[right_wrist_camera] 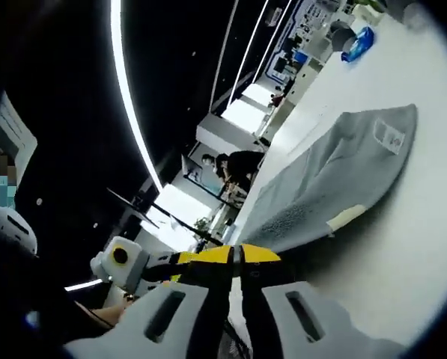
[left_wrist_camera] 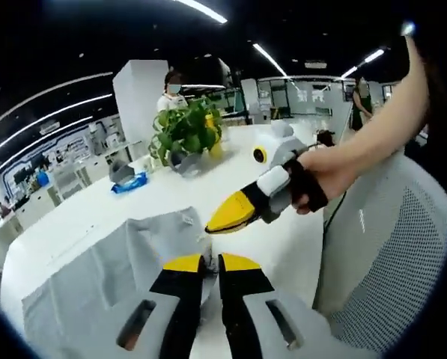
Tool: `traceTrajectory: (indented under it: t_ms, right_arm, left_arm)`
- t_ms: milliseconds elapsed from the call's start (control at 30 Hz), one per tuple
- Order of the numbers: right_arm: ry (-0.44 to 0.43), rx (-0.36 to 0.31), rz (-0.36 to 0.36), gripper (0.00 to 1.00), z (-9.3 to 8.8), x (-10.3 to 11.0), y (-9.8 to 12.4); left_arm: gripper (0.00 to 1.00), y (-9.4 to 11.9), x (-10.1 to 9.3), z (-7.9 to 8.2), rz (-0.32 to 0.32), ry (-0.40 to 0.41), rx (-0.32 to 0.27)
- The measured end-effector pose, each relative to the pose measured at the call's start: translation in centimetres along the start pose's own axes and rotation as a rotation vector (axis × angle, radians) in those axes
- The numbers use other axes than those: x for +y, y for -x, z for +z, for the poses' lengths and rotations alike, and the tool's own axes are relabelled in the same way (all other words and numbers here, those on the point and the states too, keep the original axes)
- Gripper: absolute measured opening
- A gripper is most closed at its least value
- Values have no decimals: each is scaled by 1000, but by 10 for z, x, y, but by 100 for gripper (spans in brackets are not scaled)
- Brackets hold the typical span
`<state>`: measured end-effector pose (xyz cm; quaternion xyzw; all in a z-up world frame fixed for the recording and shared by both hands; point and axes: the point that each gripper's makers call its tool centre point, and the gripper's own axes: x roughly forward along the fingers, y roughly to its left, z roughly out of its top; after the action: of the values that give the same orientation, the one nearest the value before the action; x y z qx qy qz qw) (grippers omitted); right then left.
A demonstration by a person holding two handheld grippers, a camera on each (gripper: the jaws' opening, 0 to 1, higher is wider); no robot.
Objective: Fold the towel on the table until its edges align and the towel forms a compact rectangular stack.
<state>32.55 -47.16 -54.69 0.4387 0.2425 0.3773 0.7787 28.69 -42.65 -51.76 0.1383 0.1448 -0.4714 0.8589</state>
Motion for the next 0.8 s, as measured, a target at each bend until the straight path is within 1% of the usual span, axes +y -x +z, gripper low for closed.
traceTrajectory:
  t_ms: [33,100,133,167,200,233,267,333,367,400,500,567,633,667,700,767,800]
  right_arm:
    - [5,-14,-51,3,3,-10,4]
    - [4,-40,-155,5,9,-32,14]
    - [-4,-67,-227,7,14,-48,22]
    - [-19,-84,-255,8,18,-55,26]
    - [-41,-110,-294,9,22,-64,34]
    - [-55,-123,-316,11,24,-67,37]
    - [-26,-91,-353,13,22,-73,43]
    - [40,-85,-416,17,26,-81,49]
    - [41,-76,-444,17,26,-85,52]
    - [69,-54,-500,17,25,-93,58]
    - [165,-15,-631,18,29,-110,75]
    - [217,14,-690,19,33,-120,83]
    - [251,47,-722,18,37,-127,87]
    - [256,46,-730,17,40,-130,86]
    - [254,53,-734,16,41,-131,85]
    - [284,85,-742,13,46,-137,80]
    - [313,118,-780,15,48,-143,80]
  left_arm:
    - [8,1,-2,4,-6,14,-8]
    - [8,1,-10,13,-24,-15,-7]
    - [8,0,-19,19,-45,-40,-11]
    - [8,-1,-26,22,-64,-57,-14]
    - [8,-1,-29,24,-69,-61,-14]
    - [8,-3,-38,28,-88,-74,-13]
    - [8,-4,-45,31,-101,-82,-17]
    - [8,-6,-57,35,-122,-93,-15]
    - [8,-6,-63,37,-136,-101,-18]
    - [8,-6,-67,38,-143,-106,-17]
    - [8,-3,-76,41,-164,-103,-15]
    - [8,0,-80,42,-172,-91,-13]
    - [8,4,-82,44,-175,-78,-14]
    - [8,6,-84,45,-175,-70,-16]
    - [8,7,-85,46,-176,-66,-19]
    - [8,10,-87,50,-178,-53,-27]
    - [8,11,-88,51,-178,-50,-28]
